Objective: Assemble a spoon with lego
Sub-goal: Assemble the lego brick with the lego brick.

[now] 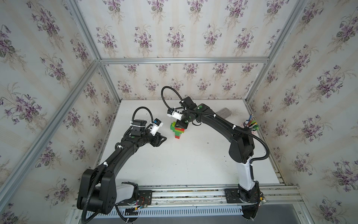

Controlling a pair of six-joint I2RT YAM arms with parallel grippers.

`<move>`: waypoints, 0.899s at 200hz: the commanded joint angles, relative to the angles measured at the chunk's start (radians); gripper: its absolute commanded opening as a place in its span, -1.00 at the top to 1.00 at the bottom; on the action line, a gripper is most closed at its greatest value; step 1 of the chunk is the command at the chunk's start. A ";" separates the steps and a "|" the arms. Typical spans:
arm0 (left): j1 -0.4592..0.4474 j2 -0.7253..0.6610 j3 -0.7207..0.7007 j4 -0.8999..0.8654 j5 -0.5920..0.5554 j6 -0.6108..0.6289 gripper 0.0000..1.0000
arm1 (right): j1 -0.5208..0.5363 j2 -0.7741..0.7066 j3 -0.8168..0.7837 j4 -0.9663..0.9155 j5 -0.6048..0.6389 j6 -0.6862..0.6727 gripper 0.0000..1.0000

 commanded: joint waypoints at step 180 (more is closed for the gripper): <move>0.000 0.083 0.078 0.006 0.005 -0.093 -0.26 | -0.012 -0.096 -0.313 0.124 0.018 0.162 0.64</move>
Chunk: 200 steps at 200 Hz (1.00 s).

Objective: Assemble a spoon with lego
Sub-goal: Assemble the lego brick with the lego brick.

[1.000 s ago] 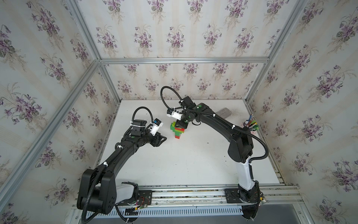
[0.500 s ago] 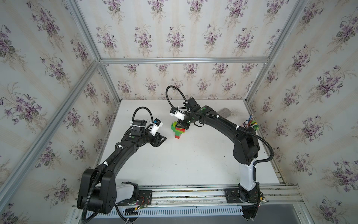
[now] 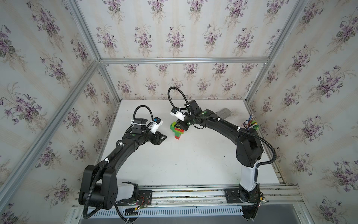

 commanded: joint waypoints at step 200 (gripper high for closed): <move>-0.034 0.172 0.067 0.148 -0.025 -0.199 -0.25 | 0.034 0.005 0.048 -0.075 0.130 0.032 0.65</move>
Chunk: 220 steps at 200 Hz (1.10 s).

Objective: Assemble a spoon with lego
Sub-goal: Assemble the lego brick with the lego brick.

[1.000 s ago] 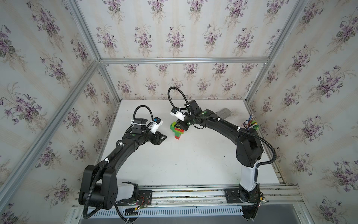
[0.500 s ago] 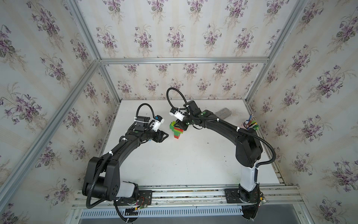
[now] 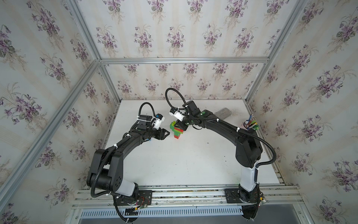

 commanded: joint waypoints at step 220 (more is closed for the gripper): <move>-0.002 0.014 0.003 0.026 -0.001 -0.021 -0.25 | 0.024 -0.061 -0.037 0.032 0.067 0.062 0.63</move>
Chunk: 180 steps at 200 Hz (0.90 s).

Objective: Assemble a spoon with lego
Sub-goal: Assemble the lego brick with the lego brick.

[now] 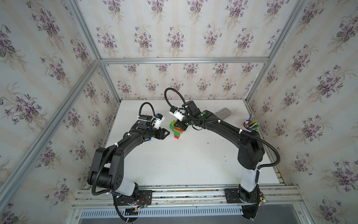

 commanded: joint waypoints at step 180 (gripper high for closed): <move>0.000 0.009 0.004 0.018 -0.001 -0.010 -0.24 | 0.003 0.020 -0.031 0.034 0.031 0.032 0.61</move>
